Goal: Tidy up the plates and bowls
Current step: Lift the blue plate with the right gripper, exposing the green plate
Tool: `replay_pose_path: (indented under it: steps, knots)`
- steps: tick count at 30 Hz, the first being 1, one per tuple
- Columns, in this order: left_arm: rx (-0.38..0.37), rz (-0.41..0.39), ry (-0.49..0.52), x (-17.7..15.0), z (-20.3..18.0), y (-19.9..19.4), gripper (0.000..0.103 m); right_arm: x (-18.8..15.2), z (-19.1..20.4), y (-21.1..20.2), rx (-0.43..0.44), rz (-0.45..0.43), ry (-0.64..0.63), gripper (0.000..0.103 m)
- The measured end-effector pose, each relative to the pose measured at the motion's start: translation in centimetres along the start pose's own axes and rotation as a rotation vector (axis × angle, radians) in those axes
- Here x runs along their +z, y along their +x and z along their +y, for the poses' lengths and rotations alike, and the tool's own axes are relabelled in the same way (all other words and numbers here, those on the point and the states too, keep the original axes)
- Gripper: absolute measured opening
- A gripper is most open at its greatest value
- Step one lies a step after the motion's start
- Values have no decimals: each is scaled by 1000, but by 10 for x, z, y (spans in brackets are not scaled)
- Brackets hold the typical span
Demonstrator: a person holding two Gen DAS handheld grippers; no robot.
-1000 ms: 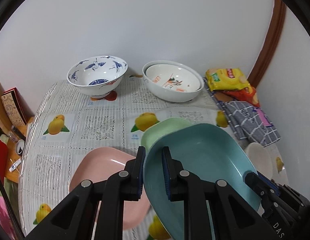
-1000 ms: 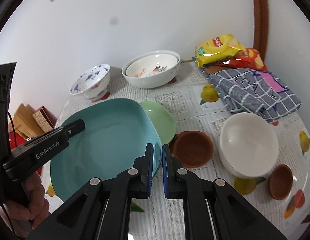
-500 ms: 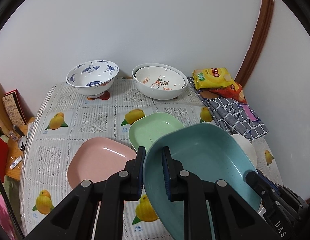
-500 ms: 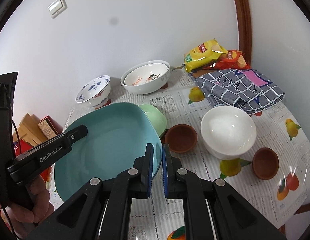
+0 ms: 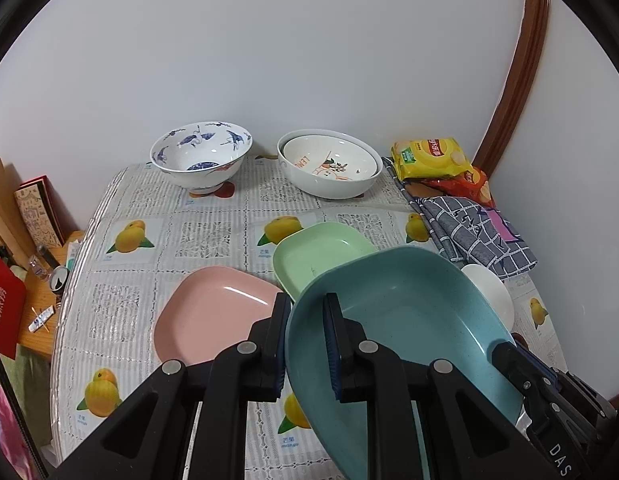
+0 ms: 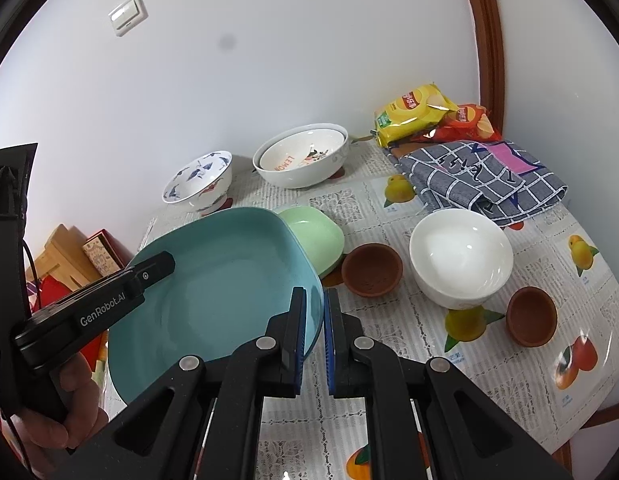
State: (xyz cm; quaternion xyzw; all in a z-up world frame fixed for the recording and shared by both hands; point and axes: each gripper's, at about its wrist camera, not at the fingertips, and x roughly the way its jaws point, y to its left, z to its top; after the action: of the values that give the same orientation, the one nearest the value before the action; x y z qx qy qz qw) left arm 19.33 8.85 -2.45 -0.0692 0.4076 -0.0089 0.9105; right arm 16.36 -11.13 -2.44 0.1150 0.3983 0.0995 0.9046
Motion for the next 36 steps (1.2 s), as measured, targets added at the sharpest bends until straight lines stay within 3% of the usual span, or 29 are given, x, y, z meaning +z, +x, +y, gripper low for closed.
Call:
replay_pose_path:
  steps: [20, 36]
  knots:
    - [41, -11, -69, 2, 35, -7, 16, 2, 32, 13, 35, 20, -57, 8]
    - [97, 40, -143, -13, 83, 21, 16, -9, 64, 58, 77, 85, -117, 8]
